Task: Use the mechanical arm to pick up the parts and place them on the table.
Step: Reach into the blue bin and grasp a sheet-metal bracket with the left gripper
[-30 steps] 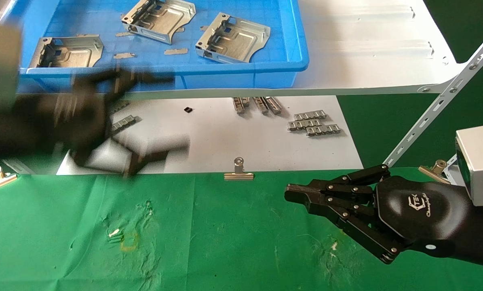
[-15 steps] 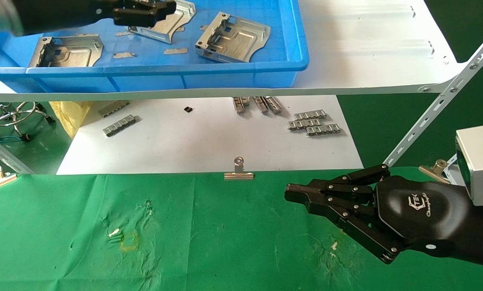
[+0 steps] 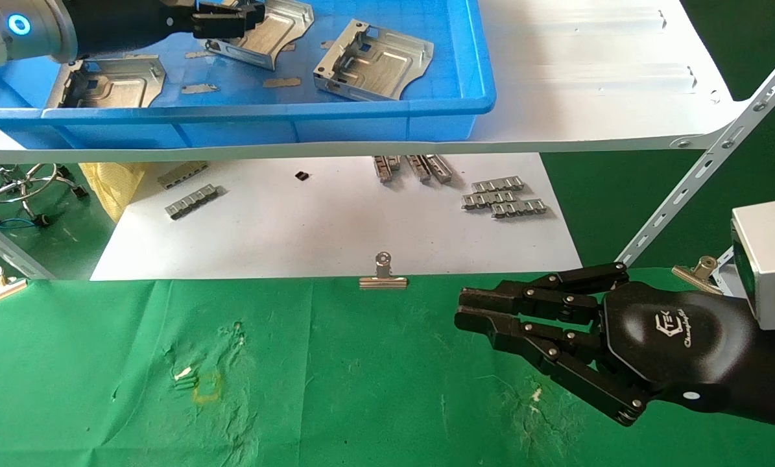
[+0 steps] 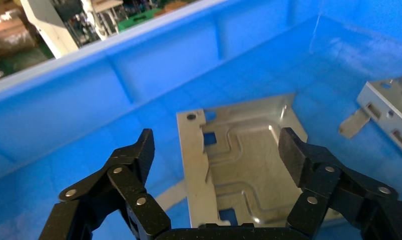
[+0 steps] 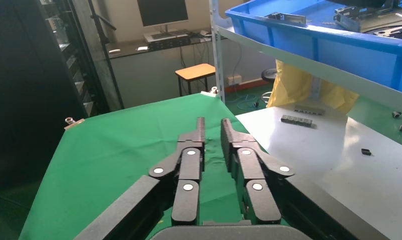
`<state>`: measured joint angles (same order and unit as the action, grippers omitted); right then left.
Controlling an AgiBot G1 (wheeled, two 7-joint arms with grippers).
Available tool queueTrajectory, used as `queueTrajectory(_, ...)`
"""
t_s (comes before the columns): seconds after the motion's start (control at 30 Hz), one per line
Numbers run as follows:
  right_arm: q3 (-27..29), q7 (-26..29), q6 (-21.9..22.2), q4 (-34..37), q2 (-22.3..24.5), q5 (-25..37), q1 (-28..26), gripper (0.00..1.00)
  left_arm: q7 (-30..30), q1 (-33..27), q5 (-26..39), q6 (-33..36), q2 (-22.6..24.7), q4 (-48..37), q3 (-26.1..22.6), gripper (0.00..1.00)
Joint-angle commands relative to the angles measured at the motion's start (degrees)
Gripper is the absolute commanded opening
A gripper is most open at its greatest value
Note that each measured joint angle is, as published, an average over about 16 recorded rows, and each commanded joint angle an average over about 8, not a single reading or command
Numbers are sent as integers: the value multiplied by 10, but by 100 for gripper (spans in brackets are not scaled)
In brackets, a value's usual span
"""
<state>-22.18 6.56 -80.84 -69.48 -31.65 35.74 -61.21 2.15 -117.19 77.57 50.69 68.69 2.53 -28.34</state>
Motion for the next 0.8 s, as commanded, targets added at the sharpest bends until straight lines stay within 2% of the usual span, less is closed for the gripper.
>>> queueTrajectory(0.03,0,0,0,0,0,0,0,100,-4,-6,5,-6,5,-13,-4,0)
queueTrajectory(0.8,0,0,0,0,0,0,0,100,-41,-12,17,-45,16,-35,-12,0)
